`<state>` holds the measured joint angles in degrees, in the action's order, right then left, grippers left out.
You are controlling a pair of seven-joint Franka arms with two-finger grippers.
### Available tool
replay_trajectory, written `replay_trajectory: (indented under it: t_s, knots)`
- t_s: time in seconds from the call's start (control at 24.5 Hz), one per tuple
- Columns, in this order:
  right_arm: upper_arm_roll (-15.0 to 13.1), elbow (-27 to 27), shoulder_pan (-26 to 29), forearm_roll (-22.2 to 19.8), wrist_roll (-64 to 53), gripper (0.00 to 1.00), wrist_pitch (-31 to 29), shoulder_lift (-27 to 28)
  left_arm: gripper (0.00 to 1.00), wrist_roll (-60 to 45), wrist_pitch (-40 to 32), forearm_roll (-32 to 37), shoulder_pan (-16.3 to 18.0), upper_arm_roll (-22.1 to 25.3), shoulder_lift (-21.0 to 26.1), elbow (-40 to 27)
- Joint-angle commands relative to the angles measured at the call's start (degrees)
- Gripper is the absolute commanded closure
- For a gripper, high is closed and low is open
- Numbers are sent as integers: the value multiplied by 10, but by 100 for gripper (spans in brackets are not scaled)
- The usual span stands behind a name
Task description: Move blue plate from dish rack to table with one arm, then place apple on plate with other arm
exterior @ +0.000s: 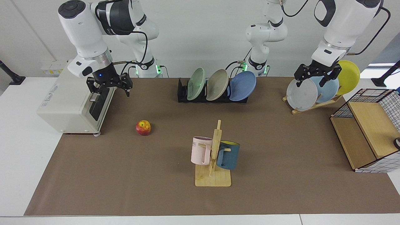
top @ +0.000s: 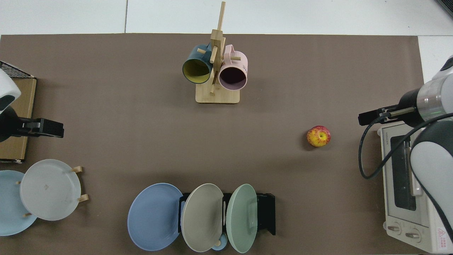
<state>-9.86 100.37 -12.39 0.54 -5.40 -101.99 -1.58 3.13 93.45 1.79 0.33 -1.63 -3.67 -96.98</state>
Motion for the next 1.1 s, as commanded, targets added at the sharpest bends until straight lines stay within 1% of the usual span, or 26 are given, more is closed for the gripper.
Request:
replay_trajectory:
  t_s: [0.0, 0.37, 0.65, 0.86, 1.06]
  knots:
    - [8, 2, 10, 2, 10, 0, -1, -1, 0, 7, 9, 1, -5, 4, -5, -7]
    - [8, 1, 10, 2, 10, 0, -1, -1, 0, 4, 9, 0, -5, 4, -4, -7]
    - [8, 1, 10, 2, 10, 0, -1, -1, 0, -3, 15, -27, 1, 4, -5, -7]
    - [8, 1, 10, 2, 10, 0, -1, -1, 0, -32, 21, -32, 1, 5, -5, -7]
    - [8, 2, 10, 2, 10, 0, -1, -1, 0, -40, 20, -31, 1, 6, -5, -8]
